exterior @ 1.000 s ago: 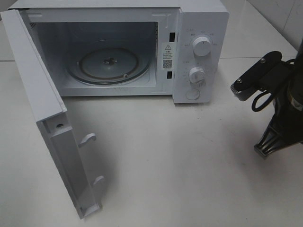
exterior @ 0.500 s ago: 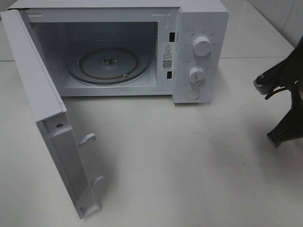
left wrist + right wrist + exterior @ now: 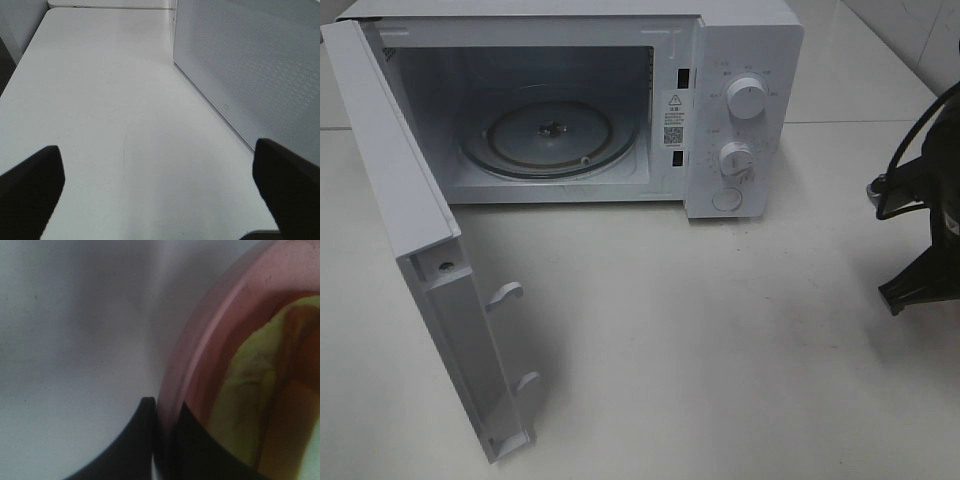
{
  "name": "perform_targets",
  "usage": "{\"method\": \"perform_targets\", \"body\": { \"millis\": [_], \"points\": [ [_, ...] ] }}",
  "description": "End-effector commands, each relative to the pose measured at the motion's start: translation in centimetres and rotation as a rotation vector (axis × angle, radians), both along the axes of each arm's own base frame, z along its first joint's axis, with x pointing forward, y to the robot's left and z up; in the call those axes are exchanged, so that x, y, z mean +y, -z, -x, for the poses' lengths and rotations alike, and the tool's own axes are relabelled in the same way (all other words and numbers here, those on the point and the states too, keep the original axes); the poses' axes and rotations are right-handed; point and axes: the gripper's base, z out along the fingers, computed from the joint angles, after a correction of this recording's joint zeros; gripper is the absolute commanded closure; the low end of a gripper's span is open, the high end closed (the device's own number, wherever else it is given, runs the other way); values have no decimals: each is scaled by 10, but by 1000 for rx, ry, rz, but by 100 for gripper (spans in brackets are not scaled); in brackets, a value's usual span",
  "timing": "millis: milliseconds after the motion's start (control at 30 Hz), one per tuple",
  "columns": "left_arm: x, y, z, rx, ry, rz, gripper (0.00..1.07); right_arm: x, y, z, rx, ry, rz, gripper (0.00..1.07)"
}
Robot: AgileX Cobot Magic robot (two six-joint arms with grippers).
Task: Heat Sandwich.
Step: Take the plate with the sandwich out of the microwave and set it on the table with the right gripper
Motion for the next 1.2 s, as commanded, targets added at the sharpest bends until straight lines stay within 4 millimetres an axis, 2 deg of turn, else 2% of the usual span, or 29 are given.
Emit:
{"method": "perform_targets", "body": {
  "millis": [33, 700, 967, 1200],
  "points": [
    [0, 0, 2, -27, -4, 4, 9, -2, 5, -5, -7, -11, 22, 103],
    [0, 0, 2, -27, -4, 4, 9, 7, 59, -20, 10, -52, -26, 102],
    [0, 0, 2, -27, -4, 4, 9, 7, 60, -20, 10, -49, -31, 100],
    [0, 0, 2, -27, -4, 4, 9, 6, 60, -19, 21, -34, -20, 92]
  ]
}}
